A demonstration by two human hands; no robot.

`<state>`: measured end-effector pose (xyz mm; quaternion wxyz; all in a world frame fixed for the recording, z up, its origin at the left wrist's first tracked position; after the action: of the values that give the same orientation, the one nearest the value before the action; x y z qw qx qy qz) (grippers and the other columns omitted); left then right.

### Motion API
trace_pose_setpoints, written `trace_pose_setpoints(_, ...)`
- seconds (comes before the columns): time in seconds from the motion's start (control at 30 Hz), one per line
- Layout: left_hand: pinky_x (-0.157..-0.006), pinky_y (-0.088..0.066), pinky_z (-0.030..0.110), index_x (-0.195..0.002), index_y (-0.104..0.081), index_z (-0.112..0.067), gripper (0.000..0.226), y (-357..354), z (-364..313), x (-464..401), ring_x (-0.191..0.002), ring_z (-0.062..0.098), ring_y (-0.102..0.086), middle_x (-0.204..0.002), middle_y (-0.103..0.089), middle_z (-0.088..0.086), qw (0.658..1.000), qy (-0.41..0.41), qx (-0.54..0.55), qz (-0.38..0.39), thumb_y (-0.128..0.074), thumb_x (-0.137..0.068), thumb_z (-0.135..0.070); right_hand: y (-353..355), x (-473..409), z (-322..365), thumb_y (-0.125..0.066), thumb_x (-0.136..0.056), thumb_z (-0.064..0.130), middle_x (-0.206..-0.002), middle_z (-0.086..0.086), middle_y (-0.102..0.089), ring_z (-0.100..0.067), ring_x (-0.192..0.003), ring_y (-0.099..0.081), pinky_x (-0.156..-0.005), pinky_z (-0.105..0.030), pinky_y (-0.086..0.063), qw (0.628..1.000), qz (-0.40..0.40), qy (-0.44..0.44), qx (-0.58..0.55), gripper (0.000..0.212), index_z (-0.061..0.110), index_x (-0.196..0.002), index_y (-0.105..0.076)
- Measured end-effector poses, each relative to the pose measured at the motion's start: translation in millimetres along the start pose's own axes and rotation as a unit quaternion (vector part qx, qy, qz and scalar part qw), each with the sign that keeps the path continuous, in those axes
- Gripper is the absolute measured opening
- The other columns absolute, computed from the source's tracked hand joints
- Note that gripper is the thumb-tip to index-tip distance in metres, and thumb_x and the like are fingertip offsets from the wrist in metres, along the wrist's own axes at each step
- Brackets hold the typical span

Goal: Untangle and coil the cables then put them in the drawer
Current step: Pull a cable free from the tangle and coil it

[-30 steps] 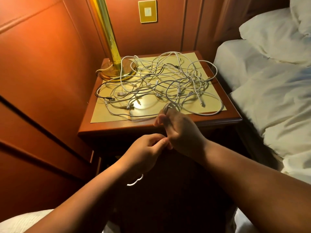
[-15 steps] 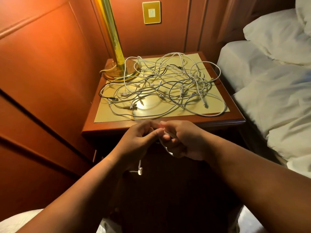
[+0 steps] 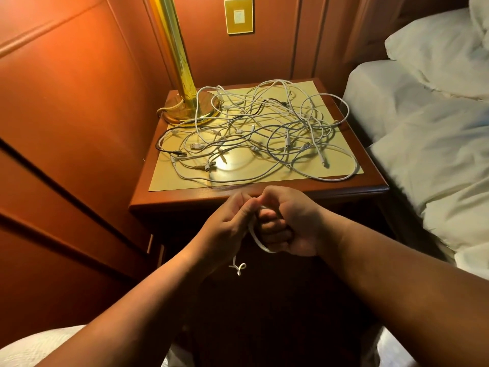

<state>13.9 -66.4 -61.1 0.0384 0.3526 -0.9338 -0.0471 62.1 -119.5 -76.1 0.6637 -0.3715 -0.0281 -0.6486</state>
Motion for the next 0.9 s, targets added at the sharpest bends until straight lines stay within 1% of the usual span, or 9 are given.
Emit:
trace_pose_setpoints(0.1, -0.074, -0.048, 0.054, -0.102, -0.055, -0.005, 0.063, 2.8, 0.3, 1.7, -0.076, 0.032, -0.055, -0.084, -0.058, 0.021, 0.999, 0.005, 0.013, -0.030, -0.058, -0.080, -0.063, 9.5, -1.7, 3.4, -0.032, -0.096, 0.029, -0.047, 0.001, -0.027, -0.013, -0.040, -0.020, -0.048, -0.028, -0.017, 0.996, -0.062, 0.017, 0.065, 0.043, 0.018, -0.054, -0.034)
trace_pose_setpoints(0.17, -0.083, -0.049, 0.068, -0.104, -0.055, -0.004, 0.068, 5.1, 1.9, 1.7, -0.086, 0.050, -0.058, -0.096, -0.058, 0.034, 0.998, 0.012, 0.034, -0.042, -0.062, -0.078, -0.066, 12.2, -3.4, 7.2, -0.033, -0.100, 0.031, -0.051, 0.001, -0.032, -0.012, -0.041, -0.027, -0.047, -0.026, -0.021, 0.991, -0.089, 0.037, 0.096, 0.044, 0.018, -0.060, -0.040)
trace_pose_setpoints(0.23, -0.086, -0.044, 0.073, -0.104, -0.056, -0.005, 0.067, 8.2, 1.8, 2.4, -0.096, 0.057, -0.056, -0.102, -0.057, 0.035, 0.997, 0.013, 0.048, -0.052, -0.064, -0.077, -0.066, 15.4, -3.2, 14.0, -0.034, -0.105, 0.033, -0.053, 0.004, -0.043, -0.007, -0.042, -0.039, -0.049, -0.024, -0.030, 0.983, -0.119, 0.069, 0.124, 0.041, 0.017, -0.070, -0.049)
trace_pose_setpoints(0.33, -0.083, -0.051, 0.063, -0.098, -0.055, -0.011, 0.048, 13.0, -6.0, 2.9, -0.085, 0.047, -0.061, -0.091, -0.063, 0.021, 0.996, -0.008, 0.044, -0.077, -0.063, -0.083, -0.056, 12.4, -1.1, 22.6, -0.034, -0.107, 0.031, -0.050, 0.010, -0.051, -0.002, -0.044, -0.048, -0.055, -0.024, -0.035, 0.980, -0.123, 0.111, 0.111, 0.037, 0.018, -0.078, -0.053)
trace_pose_setpoints(0.43, -0.057, -0.055, 0.038, -0.097, -0.049, -0.008, 0.031, 19.6, -7.3, 1.5, -0.060, 0.022, -0.063, -0.072, -0.063, 0.007, 0.989, -0.017, 0.103, -0.102, -0.058, -0.095, -0.038, 1.8, -6.5, 21.7, -0.034, -0.107, 0.027, -0.057, 0.004, -0.043, -0.009, -0.052, -0.040, -0.060, -0.026, -0.033, 0.990, -0.065, 0.128, 0.009, 0.035, 0.013, -0.081, -0.053)
trace_pose_setpoints(0.5, -0.050, -0.053, 0.030, -0.101, -0.047, -0.006, 0.026, 20.0, -11.9, 2.1, -0.054, 0.018, -0.061, -0.068, -0.062, 0.007, 0.985, -0.017, 0.144, -0.097, -0.051, -0.093, -0.030, -2.6, -8.7, 21.0, -0.034, -0.106, 0.024, -0.062, 0.002, -0.041, -0.008, -0.053, -0.040, -0.063, -0.028, -0.034, 0.991, -0.040, 0.130, -0.015, 0.031, 0.012, -0.084, -0.053)
trace_pose_setpoints(0.7, -0.061, -0.045, 0.032, -0.103, -0.053, -0.016, 0.023, 20.5, -2.1, 0.2, -0.069, 0.018, -0.055, -0.077, -0.060, 0.002, 0.975, 0.035, 0.199, -0.094, -0.061, -0.088, -0.032, 5.1, -1.8, 25.3, -0.029, -0.107, 0.022, -0.052, 0.004, -0.043, -0.006, -0.041, -0.041, -0.052, -0.026, -0.034, 0.988, -0.076, 0.133, -0.021, 0.036, 0.013, -0.078, -0.048)
trace_pose_setpoints(0.8, -0.064, -0.040, 0.031, -0.094, -0.055, -0.016, 0.023, 35.0, -5.5, 1.8, -0.069, 0.016, -0.050, -0.072, -0.058, -0.005, 0.977, 0.008, 0.155, -0.144, -0.067, -0.082, -0.031, 11.7, -1.4, 25.3, -0.031, -0.106, 0.022, -0.056, 0.003, -0.033, -0.009, -0.045, -0.029, -0.051, -0.026, -0.029, 0.987, -0.082, 0.130, -0.052, 0.037, 0.013, -0.074, -0.048)
trace_pose_setpoints(0.9, -0.070, -0.047, 0.033, -0.089, -0.062, -0.010, 0.024, 40.4, -17.9, 9.0, -0.074, 0.020, -0.057, -0.078, -0.063, 0.005, 0.977, -0.039, 0.101, -0.182, -0.069, -0.079, -0.030, 9.6, -0.3, 25.4, -0.030, -0.105, 0.022, -0.058, 0.002, -0.030, -0.010, -0.047, -0.026, -0.051, -0.027, -0.029, 0.988, -0.066, 0.132, -0.056, 0.037, 0.014, -0.074, -0.047)
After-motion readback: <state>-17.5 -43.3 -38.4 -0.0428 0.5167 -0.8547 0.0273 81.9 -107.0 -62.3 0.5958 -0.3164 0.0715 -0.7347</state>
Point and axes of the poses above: each hand's wrist, its own x-axis away from the middle knuckle, its own y-axis out of the back of the hand, z = x × y, the point moved 10 cm from there along -x, towards the middle knuckle
